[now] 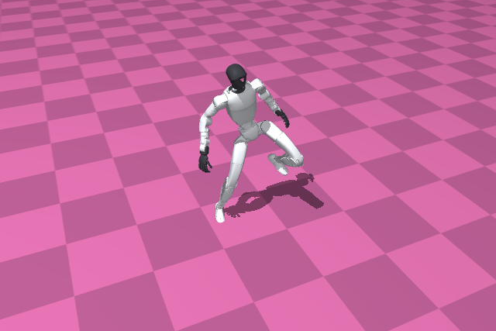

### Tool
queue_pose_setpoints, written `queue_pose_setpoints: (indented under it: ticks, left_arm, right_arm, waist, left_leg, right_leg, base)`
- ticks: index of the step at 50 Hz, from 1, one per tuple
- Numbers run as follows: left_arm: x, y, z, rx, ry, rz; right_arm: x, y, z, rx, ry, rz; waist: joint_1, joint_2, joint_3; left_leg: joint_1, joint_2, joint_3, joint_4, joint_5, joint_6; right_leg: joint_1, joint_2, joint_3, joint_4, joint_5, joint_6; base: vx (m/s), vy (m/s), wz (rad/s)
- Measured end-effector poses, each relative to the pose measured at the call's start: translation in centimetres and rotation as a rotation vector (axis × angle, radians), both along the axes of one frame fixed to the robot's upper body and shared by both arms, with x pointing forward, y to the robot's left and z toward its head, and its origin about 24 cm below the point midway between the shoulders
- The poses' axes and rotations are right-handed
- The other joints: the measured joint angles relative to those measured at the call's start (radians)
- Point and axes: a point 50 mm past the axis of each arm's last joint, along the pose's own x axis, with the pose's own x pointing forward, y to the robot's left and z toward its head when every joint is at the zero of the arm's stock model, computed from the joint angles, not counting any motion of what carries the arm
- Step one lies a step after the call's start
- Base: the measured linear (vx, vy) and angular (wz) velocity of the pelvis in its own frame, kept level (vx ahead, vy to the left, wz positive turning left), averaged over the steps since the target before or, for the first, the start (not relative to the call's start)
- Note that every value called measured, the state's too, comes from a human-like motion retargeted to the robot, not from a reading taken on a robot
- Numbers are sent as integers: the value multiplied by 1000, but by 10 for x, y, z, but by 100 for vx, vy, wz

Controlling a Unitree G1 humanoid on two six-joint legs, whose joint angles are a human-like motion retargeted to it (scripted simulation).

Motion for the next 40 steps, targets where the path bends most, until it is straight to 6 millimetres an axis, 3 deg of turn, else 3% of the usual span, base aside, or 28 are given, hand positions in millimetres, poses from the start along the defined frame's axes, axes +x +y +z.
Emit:
queue_pose_setpoints:
  ticks: [8,11,15,17,18,20,22,25,28,30,33,35,40]
  left_arm:
    - [2,7,1,6,-12,49]
    - [-4,8,1,-8,14,42]
    - [-3,20,5,4,35,15]
    - [0,31,11,44,27,5]
    - [3,38,15,75,17,3]
    - [16,49,22,126,-25,-9]
    - [38,58,29,179,-84,-18]
    - [67,67,40,246,-163,-41]
    - [93,75,54,289,-239,-62]
    - [104,80,63,300,-278,-75]
    - [121,86,75,302,-321,-94]
    - [129,88,80,306,-336,-113]
    - [139,81,80,297,-339,-161]
  right_arm:
    - [-24,-11,-6,-28,73,-73]
    - [-26,-12,-8,-28,51,-121]
    - [-28,-8,-13,-10,12,-197]
    - [-34,-1,-20,8,4,-234]
    - [-37,6,-25,24,7,-247]
    - [-41,13,-31,42,22,-254]
    - [-39,23,-38,65,36,-253]
    - [-37,43,-49,106,78,-194]
    - [-34,58,-54,137,91,-122]
    - [-35,64,-55,148,93,-88]
    - [-36,64,-54,149,91,-72]
    - [-41,61,-53,139,99,-78]
    - [-60,49,-52,102,152,-97]
  waist:
    - [-3,38,-26]
    - [-18,74,-34]
    - [-26,110,-24]
    - [-17,148,-17]
    - [-8,187,-15]
    - [-12,209,-6]
    - [-22,191,32]
    - [-60,171,96]
    - [-92,183,133]
    - [-98,198,139]
    - [-94,205,126]
    - [-96,200,106]
    - [-97,184,64]
  left_leg:
    - [206,11,-19,-444,176,0]
    - [350,9,-13,-745,231,0]
    - [574,-98,-136,-1245,346,0]
    - [689,-69,-210,-1447,385,0]
    - [730,4,-223,-1498,345,0]
    - [773,53,-181,-1536,191,65]
    - [776,40,-164,-1516,83,120]
    - [728,14,-219,-1416,56,146]
    - [732,34,-264,-1446,67,148]
    - [759,58,-270,-1505,76,167]
    - [770,74,-260,-1574,103,177]
    - [768,63,-255,-1618,119,173]
    - [776,-7,-244,-1711,145,173]
  right_leg:
    - [65,-51,-26,-132,59,16]
    - [85,-29,-36,-147,63,14]
    - [106,-8,-33,-142,72,19]
    - [117,60,-45,-117,74,8]
    - [119,133,-62,-92,75,-8]
    - [110,168,-89,-58,117,-8]
    - [92,153,-93,-22,218,-3]
    - [60,170,-51,83,359,-3]
    - [-18,269,-55,322,255,-25]
    - [-95,293,-154,544,139,-95]
    - [-212,263,-313,881,21,-230]
    - [-275,252,-368,1061,-48,-273]
    - [-356,299,-396,1256,-141,-264]
  base:
    - [2,35,-8]
    - [4,43,-22]
    - [4,56,-22]
    - [4,52,-32]
    - [-2,49,-21]
    - [-10,62,21]
    - [-16,74,58]
    - [-16,66,84]
    - [-12,50,70]
    - [-8,42,22]
    - [-6,35,-2]
    - [-3,33,11]
    - [-1,31,16]
